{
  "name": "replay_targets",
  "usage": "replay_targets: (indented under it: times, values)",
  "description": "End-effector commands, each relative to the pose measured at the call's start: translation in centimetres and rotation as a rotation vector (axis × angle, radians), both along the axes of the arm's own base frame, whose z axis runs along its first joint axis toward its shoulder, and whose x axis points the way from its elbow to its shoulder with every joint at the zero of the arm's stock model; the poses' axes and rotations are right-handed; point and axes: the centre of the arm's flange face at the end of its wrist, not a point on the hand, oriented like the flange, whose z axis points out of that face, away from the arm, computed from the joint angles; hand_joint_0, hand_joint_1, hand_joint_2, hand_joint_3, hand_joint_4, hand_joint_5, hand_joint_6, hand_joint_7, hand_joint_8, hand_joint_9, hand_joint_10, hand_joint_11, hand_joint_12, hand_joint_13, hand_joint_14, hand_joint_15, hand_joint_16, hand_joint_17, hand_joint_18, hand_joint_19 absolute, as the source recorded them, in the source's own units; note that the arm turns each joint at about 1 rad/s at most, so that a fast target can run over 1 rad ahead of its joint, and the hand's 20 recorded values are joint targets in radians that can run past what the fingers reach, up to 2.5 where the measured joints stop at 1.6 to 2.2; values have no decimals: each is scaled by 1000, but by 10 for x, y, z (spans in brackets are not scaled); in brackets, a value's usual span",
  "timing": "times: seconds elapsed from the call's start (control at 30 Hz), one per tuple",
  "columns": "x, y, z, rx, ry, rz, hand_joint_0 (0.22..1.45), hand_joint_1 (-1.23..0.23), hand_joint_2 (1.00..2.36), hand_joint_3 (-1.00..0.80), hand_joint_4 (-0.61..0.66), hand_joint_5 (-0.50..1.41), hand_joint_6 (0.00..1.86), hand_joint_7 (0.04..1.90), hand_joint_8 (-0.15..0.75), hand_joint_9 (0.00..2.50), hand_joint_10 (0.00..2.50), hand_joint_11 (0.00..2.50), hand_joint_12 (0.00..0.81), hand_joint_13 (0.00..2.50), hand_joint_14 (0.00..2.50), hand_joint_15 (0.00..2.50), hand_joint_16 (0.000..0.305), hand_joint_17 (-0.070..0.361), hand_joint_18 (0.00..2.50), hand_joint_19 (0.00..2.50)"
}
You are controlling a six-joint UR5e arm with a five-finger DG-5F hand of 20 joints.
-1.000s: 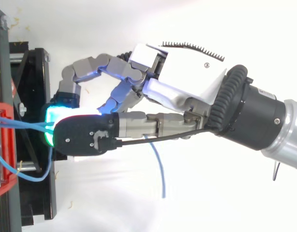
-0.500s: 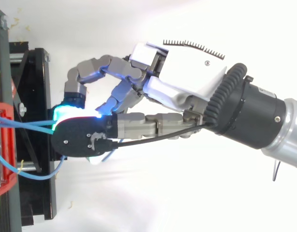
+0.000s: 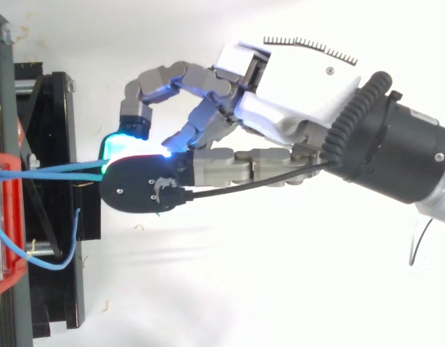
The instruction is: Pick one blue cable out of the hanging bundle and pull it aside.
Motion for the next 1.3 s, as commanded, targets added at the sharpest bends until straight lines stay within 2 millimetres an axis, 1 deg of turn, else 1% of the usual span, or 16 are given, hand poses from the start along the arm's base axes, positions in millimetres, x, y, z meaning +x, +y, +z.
replay_targets:
  times: [0.0, 0.03, 0.07, 0.17, 0.33, 0.47, 0.6, 0.67, 0.7, 0.77, 0.87, 0.9, 0.93, 1.0, 1.03, 1.27]
  values:
    - [-6, -2, 11, -21, 18, 1, 581, -759, 1047, 75, 40, -84, 903, 1286, 339, 1295, 14, 712, 378, 1076, 18, 536, 67, 150, 1121, 526]
    - [-7, -4, 13, -26, 23, 0, 575, -756, 1062, 78, 32, -81, 902, 1285, 336, 1258, 17, 639, 372, 1063, 15, 513, 66, 150, 1122, 524]
    - [-9, -4, 18, -33, 26, 1, 557, -748, 1125, 76, 19, -76, 897, 1292, 325, 1140, 13, 467, 377, 1015, 14, 456, 66, 149, 1122, 501]
    - [-13, -5, 27, -70, 47, 4, 527, -738, 1254, 41, -4, -70, 890, 1298, 305, 1009, 7, 284, 375, 968, 12, 391, 66, 149, 1114, 485]
    - [-15, -6, 29, -109, 71, 5, 504, -733, 1353, 19, -17, -64, 882, 1313, 287, 913, 4, 171, 383, 918, 11, 367, 67, 151, 1096, 459]
    - [-15, -2, 29, -126, 77, 14, 497, -732, 1384, 12, -30, -62, 879, 1320, 277, 870, 3, 141, 392, 871, 12, 365, 66, 149, 1021, 441]
    - [-16, -2, 29, -139, 82, -2, 491, -733, 1406, 2, -16, -62, 879, 1319, 286, 869, 4, 192, 400, 854, 14, 395, 67, 150, 999, 457]
    - [-16, -2, 30, -146, 84, -13, 494, -737, 1389, 6, -7, -63, 880, 1318, 299, 901, 5, 230, 404, 873, 12, 421, 67, 151, 996, 461]
    - [-16, -3, 30, -148, 85, -16, 510, -748, 1319, 33, -3, -64, 881, 1322, 302, 945, 6, 269, 401, 898, 13, 450, 67, 150, 996, 468]
    - [-17, -3, 29, -154, 89, -24, 526, -768, 1262, 60, 4, -65, 884, 1316, 313, 1007, 8, 343, 398, 952, 17, 516, 67, 150, 1017, 486]
    - [-17, -3, 29, -155, 89, -26, 534, -780, 1239, 66, -6, -63, 890, 1297, 321, 1060, 9, 415, 398, 977, 16, 555, 67, 151, 1038, 500]
    - [-17, -3, 29, -155, 89, -26, 546, -785, 1149, 76, 9, -70, 892, 1281, 323, 1061, 10, 439, 402, 966, 17, 563, 67, 151, 1020, 506]
    - [-17, -3, 29, -155, 89, -26, 539, -782, 1156, 61, 11, -70, 892, 1273, 322, 1054, 10, 437, 407, 942, 17, 562, 68, 152, 1010, 514]
    - [-17, -1, 29, -154, 89, -24, 542, -782, 1086, 13, 69, -82, 893, 1255, 330, 1001, 10, 444, 413, 906, 15, 562, 69, 156, 971, 524]
    - [-17, -1, 29, -153, 88, -25, 551, -772, 1007, -65, 94, -90, 894, 1235, 323, 986, 11, 465, 404, 874, 16, 565, 67, 150, 929, 544]
    - [-20, -2, 27, -154, 110, -24, 525, -716, 1013, -277, 120, -110, 889, 1248, 286, 921, 17, 507, 353, 793, 22, 602, 54, 122, 784, 631]
